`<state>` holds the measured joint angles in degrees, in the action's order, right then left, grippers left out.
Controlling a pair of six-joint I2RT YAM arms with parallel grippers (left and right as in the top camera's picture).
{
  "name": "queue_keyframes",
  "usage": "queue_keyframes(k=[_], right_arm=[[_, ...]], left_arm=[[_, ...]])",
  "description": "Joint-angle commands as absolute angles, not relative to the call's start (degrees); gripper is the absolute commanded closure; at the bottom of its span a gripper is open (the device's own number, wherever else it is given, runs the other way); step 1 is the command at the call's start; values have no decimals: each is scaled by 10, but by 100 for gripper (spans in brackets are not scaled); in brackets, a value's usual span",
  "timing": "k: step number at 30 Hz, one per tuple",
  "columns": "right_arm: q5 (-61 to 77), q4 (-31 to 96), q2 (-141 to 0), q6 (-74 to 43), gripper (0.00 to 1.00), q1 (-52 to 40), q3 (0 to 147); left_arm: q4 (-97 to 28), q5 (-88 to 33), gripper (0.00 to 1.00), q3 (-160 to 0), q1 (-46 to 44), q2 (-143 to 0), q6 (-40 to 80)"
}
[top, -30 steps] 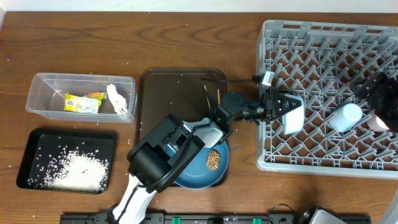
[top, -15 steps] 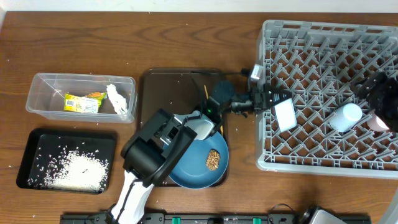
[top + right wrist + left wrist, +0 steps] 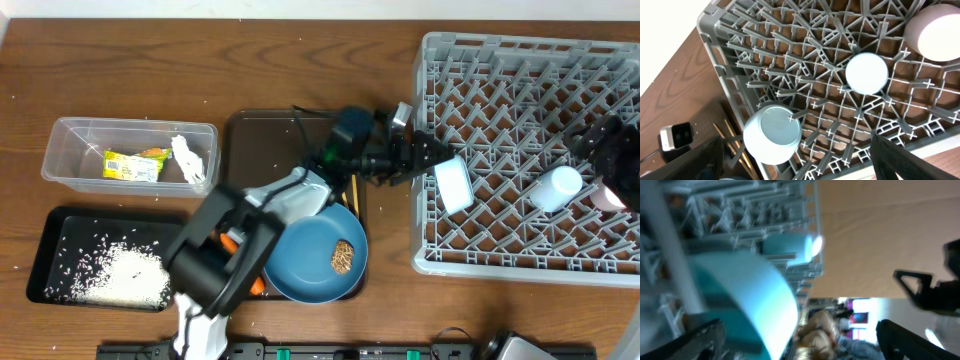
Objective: Sort waste into correct bins and load items into the dishwasher rack
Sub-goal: 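Hand the bowl to the right gripper and place it in the rack, then move the left gripper to the blue plate and grasp its rim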
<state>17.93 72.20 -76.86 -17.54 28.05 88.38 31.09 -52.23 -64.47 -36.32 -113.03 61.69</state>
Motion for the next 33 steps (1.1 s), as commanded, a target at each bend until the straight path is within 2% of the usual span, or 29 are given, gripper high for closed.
queue_keyframes(k=[1,5,8,10,15,17,19,22,27,31,33], right_arm=[[173,723,-764,-171,14,282,885],[174,722,-764,-171,14,282,885],[174,723,-764,-171,14,282,885],[174,727,-764,-171,13,281,885],[174,729,-764,-171,13,281,885],[173,729,-764,-171,12,281,885],[173,729,-764,-171,12,281,885],[173,729,-764,-171,12,281,885],[173,729,-764,-171,11,281,885],[173,731,-764,-166,11,281,885],[173,732,-764,-162,11,281,885]], left_arm=[[164,-453,2,-631,-328,-1094,475],[-60,-310,2,-631,-289,-990,369],[-181,-213,2,-631,-264,-914,305],[-227,-203,2,-631,-250,-865,246],[-356,-169,0,-631,-231,-775,201],[-417,-146,18,-631,-234,-763,194],[-469,-147,24,-631,-255,-764,173],[-534,-147,26,-631,-310,-776,116],[-566,-141,27,-631,-437,-790,71],[-583,-108,28,-630,-519,-805,94],[-585,-109,35,-624,-546,-818,118]])
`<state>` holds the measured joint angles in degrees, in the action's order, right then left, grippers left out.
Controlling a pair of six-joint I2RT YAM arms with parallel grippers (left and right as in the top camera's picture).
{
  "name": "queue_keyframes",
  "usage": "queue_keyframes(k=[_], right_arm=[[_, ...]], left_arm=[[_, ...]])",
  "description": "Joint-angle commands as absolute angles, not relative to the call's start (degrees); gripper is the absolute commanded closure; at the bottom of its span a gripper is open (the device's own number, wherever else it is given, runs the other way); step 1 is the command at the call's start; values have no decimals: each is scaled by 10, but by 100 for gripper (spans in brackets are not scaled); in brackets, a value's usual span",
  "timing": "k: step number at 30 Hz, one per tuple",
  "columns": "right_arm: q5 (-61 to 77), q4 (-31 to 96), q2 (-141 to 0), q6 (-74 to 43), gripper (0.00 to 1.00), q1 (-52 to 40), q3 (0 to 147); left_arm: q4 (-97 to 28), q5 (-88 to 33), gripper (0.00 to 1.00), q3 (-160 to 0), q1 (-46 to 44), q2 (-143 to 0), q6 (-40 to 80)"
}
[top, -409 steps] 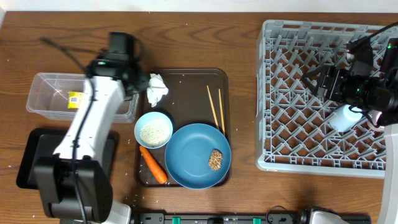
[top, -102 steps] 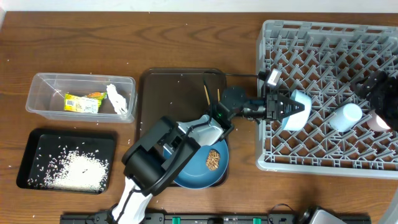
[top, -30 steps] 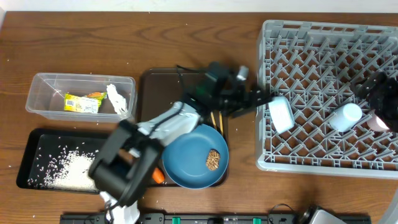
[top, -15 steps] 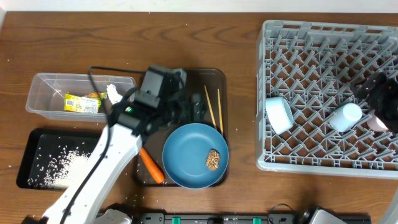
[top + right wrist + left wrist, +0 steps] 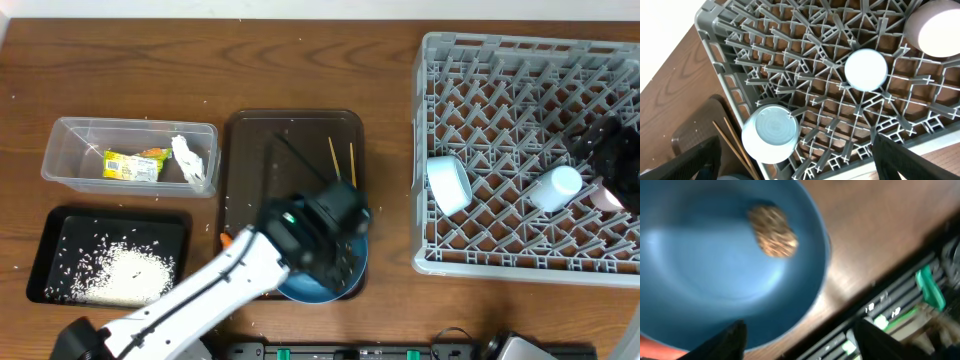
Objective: Sort waste into correct bins and load items into the dishwasher rack
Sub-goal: 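Move the left gripper to the blue plate and grasp its rim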
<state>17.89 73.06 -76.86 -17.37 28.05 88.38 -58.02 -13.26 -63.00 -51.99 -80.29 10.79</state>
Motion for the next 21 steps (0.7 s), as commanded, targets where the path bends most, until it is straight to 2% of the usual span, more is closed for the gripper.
queue_keyframes(k=[1,9,21], right_arm=[[173,732,-764,-162,11,281,885],[173,730,-764,-162,11,281,884],[173,730,-764,-162,11,281,884]], left_arm=[[-584,-109,37,-619,-556,-823,129],[-557,-96,39,-583,-617,-869,143],[-470,-22,55,-529,-621,-925,143]])
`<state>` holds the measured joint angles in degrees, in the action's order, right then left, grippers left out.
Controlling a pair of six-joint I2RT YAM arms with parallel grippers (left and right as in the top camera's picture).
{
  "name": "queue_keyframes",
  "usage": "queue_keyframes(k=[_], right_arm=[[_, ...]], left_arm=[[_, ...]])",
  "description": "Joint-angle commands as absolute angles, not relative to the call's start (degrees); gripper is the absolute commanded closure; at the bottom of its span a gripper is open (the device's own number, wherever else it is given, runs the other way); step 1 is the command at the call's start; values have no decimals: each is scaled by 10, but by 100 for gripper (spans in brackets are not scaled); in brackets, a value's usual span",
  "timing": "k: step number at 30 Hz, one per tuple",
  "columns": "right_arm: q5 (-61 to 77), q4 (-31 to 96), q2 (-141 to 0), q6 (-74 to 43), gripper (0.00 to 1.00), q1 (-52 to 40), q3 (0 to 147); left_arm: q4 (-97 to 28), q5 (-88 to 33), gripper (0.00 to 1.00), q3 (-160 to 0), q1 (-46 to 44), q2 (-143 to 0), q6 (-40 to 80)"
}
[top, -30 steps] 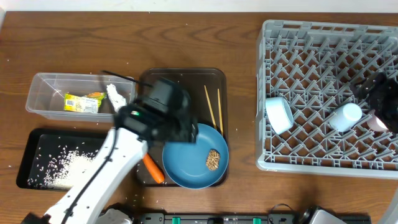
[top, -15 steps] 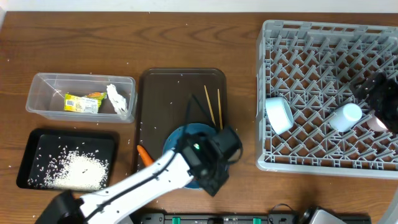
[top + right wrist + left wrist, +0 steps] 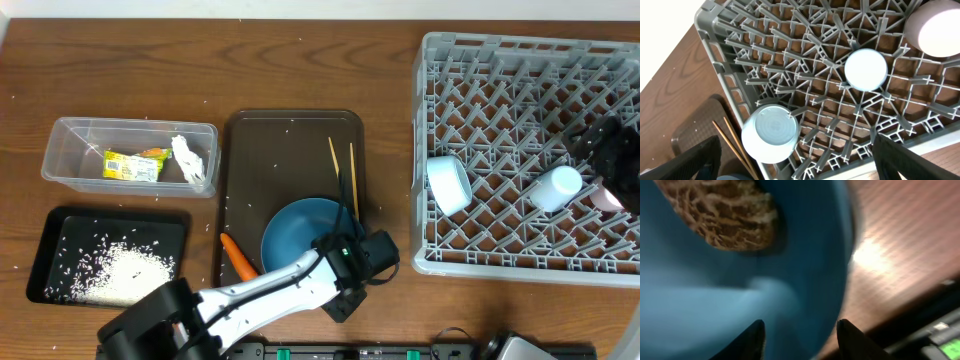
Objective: Sort waste into correct bins and load items into the dishwasher rack
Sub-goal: 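Move the left gripper to the blue plate and grasp its rim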
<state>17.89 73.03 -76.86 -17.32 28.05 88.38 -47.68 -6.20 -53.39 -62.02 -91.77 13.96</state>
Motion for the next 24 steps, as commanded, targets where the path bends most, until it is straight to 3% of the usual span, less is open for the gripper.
queue_keyframes(k=[1,4,9,19,24], right_arm=[[173,730,-764,-162,11,281,884],[173,730,-764,-162,11,281,884],[173,731,-764,-162,11,281,884],[173,732,-764,-162,11,281,884],[173,731,-764,-162,11,281,884]], left_arm=[[-464,-12,57,-527,-621,-926,142],[-442,11,64,-517,-621,-926,142],[-432,73,89,-509,-621,-926,143],[-393,136,90,-508,-621,-934,143],[-393,136,83,-508,-621,-959,143]])
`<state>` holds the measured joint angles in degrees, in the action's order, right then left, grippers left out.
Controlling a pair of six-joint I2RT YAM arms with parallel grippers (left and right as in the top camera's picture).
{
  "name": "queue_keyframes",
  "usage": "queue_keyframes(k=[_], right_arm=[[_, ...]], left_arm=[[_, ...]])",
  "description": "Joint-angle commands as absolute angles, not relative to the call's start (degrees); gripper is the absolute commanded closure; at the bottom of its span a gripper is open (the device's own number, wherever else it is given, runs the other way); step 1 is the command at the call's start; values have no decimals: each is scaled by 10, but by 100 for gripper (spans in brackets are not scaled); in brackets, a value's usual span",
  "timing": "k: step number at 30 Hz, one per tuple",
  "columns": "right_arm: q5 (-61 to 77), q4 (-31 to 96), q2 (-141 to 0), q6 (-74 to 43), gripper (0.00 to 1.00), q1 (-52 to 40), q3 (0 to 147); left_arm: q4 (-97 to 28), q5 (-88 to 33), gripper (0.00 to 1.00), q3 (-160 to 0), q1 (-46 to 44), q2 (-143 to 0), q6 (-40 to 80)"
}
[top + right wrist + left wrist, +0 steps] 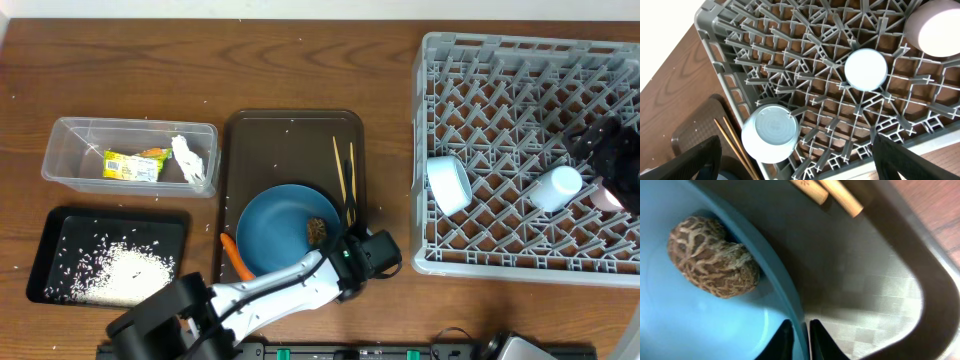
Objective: Sort waste into correct bins and load items into the dishwasher rack
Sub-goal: 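Move the left gripper to the blue plate and grasp its rim, then lift the blue plate with the left gripper, tip food onto black tray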
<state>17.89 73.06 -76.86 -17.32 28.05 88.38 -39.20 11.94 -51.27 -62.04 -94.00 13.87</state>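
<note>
A blue plate (280,232) lies on the dark tray (290,135) with a brown mushroom-like lump (712,262) on it. My left gripper (801,341) is shut on the plate's right rim, one finger inside and one outside. Two chopsticks (345,180) lie on the tray beside the plate, and a carrot piece (236,258) lies at the plate's left edge. The grey dishwasher rack (530,60) holds a light blue cup (771,133), a white cup (866,70) and a pink cup (937,30). My right gripper (797,165) hangs open above the rack.
A clear bin (60,140) with wrappers stands at the left. Below it a black tray (45,250) holds spilled rice. Rice grains are scattered over the wood. The table's front edge runs just below the plate.
My left gripper's fingers stood apart on either side of the plate's right rim; now they are shut on it. The plate sits a little further left. The right arm has not moved.
My left gripper was open at the rack's left side next to the light blue cup. Then it was open above the blue plate, then down at the plate's right rim. Now it grips that rim. The right gripper stayed open over the rack.
</note>
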Motion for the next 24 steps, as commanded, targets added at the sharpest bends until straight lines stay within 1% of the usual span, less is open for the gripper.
queue_keyframes(k=[1,5,7,10,12,18,21,24], right_arm=[[173,731,-764,-162,11,281,884],[173,731,-764,-162,11,281,884],[173,731,-764,-162,12,281,884],[173,731,-764,-163,12,281,884],[173,731,-764,-162,12,281,884],[173,731,-764,-163,12,281,884],[174,731,-764,-163,12,281,884],[174,731,-764,-163,12,281,884]], left_arm=[[-393,136,79,-508,-620,-962,143],[-394,136,79,-508,-618,-972,143],[-394,136,94,-509,-613,-972,143],[-419,133,94,-523,-606,-964,162],[-459,131,94,-553,-601,-952,162],[-565,131,94,-688,-587,-891,169],[-588,120,94,-743,-555,-848,187],[-586,66,94,-767,-492,-792,220]])
